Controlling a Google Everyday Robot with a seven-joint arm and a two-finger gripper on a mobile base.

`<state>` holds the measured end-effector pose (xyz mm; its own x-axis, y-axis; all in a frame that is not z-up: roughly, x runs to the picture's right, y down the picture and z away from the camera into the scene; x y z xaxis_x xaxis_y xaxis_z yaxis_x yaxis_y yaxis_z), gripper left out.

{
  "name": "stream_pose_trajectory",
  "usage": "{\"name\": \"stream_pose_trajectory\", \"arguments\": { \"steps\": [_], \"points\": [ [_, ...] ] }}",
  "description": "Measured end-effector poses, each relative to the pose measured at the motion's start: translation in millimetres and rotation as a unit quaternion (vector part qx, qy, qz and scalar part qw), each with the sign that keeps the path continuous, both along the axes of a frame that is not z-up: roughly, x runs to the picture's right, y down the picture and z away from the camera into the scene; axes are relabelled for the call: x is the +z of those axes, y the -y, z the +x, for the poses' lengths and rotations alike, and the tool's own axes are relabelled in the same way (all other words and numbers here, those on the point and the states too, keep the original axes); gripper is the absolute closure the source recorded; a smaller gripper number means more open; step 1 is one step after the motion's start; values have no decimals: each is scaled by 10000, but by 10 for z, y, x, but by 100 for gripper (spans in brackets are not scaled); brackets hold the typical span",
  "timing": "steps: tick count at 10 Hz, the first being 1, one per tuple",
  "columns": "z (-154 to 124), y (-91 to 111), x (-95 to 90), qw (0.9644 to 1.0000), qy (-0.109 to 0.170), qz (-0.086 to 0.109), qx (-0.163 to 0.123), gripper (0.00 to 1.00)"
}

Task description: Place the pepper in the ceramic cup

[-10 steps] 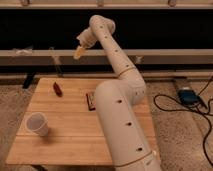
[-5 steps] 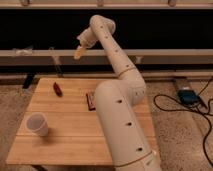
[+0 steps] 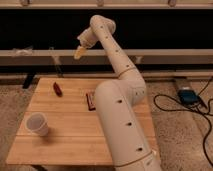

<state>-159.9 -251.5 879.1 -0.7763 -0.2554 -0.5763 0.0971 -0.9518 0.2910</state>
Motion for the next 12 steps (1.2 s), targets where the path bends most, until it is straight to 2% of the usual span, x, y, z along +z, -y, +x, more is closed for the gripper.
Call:
{"name": "stream_pose_trajectory", "arguments": {
  "steps": [5, 8, 12],
  "points": [
    [-8, -133, -57, 9996, -219, -65, 153, 20],
    [-152, -286, -142, 9989, -81, -221, 413, 20],
    [-243, -416, -214, 9961, 148, -444, 745, 20]
  ]
}}
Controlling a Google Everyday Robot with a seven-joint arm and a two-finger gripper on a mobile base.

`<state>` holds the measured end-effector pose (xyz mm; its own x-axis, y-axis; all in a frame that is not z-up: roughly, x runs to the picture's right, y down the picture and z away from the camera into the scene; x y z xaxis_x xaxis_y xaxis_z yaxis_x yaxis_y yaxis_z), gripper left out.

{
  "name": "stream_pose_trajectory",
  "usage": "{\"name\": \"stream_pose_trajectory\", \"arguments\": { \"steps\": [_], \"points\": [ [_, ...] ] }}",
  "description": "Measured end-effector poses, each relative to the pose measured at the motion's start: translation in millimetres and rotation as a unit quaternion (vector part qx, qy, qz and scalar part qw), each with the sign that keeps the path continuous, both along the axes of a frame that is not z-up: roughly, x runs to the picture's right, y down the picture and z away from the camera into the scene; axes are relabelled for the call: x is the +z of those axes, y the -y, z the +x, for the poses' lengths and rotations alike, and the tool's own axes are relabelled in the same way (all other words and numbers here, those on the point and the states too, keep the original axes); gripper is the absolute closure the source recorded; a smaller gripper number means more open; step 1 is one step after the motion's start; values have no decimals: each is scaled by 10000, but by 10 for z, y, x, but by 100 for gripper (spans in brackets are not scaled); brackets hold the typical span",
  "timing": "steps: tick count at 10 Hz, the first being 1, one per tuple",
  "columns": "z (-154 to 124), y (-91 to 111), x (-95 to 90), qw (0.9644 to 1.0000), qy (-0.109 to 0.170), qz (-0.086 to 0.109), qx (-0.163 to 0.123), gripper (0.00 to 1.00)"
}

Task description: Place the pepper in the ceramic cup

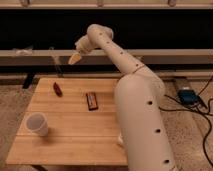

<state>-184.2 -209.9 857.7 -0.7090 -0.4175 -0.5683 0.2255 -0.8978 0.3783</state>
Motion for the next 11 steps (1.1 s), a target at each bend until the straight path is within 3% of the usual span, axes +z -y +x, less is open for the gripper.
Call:
{"name": "stream_pose_trajectory", "arguments": {
  "steps": [6, 9, 11],
  "points": [
    [6, -290, -65, 9981, 100, -315, 521, 20],
    [-126, -480, -89, 9974, 130, -481, 517, 20],
    [-242, -676, 1, 9968, 113, -646, 456, 20]
  ]
}}
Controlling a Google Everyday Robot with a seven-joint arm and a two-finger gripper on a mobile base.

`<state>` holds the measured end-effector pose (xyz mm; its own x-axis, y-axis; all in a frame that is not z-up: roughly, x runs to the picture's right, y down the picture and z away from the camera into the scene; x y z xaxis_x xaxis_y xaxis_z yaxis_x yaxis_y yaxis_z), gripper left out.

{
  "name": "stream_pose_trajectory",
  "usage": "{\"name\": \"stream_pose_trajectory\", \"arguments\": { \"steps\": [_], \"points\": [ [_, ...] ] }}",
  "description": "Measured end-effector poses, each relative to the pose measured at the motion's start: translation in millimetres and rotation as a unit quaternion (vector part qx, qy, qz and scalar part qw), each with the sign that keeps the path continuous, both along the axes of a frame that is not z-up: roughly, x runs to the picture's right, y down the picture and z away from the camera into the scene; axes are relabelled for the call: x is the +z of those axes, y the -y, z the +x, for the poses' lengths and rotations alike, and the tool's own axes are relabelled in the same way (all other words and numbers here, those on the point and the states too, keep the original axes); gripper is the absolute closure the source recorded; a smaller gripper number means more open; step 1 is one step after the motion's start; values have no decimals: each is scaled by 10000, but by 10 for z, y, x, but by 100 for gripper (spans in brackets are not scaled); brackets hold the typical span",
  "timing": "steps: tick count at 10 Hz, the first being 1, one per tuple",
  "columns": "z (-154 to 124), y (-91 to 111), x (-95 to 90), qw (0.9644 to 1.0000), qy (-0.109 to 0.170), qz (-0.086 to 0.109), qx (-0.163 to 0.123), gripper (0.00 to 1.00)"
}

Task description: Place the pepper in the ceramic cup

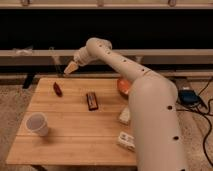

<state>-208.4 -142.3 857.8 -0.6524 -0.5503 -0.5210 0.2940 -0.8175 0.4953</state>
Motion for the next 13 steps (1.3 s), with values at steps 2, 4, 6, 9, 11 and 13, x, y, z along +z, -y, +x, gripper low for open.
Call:
{"name": "stream_pose_trajectory", "arguments": {
  "steps": [2, 4, 6, 9, 11, 13],
  "points": [
    [-169, -142, 72, 9998, 26, -131, -146, 20],
    [-360, -252, 231, 9990, 42, -271, -365, 20],
    [-651, -334, 485, 9970, 57, -387, -675, 20],
    [-890, -498, 774, 9930, 18, -523, -1055, 20],
    [-1022, -620, 855, 9905, 16, -613, -1231, 20],
    [-1025, -746, 874, 9890, -34, -682, -1310, 20]
  ]
}}
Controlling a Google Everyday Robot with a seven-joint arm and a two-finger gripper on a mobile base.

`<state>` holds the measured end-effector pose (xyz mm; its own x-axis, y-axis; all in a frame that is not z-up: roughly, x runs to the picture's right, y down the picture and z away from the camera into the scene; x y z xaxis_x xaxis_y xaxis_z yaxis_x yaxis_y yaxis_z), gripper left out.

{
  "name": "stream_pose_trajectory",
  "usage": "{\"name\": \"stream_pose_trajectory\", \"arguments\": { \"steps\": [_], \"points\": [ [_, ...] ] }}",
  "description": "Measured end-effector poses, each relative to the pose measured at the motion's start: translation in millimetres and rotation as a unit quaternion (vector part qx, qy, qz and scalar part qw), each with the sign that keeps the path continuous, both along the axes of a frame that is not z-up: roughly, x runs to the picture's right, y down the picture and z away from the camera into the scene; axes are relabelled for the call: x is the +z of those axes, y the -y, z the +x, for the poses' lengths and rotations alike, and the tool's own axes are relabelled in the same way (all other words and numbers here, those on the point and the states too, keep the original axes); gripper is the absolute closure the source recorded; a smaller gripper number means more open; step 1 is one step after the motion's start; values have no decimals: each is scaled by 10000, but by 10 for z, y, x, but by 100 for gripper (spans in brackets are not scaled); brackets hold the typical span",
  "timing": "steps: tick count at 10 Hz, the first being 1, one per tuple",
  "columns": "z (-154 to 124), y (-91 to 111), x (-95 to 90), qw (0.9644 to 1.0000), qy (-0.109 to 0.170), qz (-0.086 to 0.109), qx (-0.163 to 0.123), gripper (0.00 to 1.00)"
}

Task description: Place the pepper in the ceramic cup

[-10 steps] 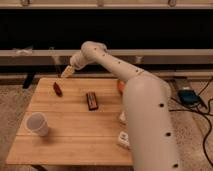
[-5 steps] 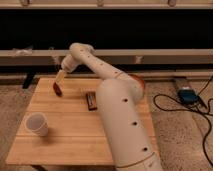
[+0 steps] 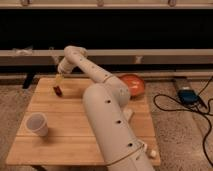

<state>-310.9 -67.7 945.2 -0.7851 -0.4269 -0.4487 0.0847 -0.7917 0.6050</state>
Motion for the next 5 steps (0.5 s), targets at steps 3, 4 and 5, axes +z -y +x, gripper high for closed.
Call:
{"name": "stream_pose_trajectory", "arguments": {
  "steps": [3, 4, 5],
  "points": [
    [-120, -176, -36, 9999, -11, -48, -159, 20],
    [-153, -209, -39, 9998, -2, -62, -197, 20],
    [-180, -237, -38, 9997, 3, -73, -229, 20]
  ]
}}
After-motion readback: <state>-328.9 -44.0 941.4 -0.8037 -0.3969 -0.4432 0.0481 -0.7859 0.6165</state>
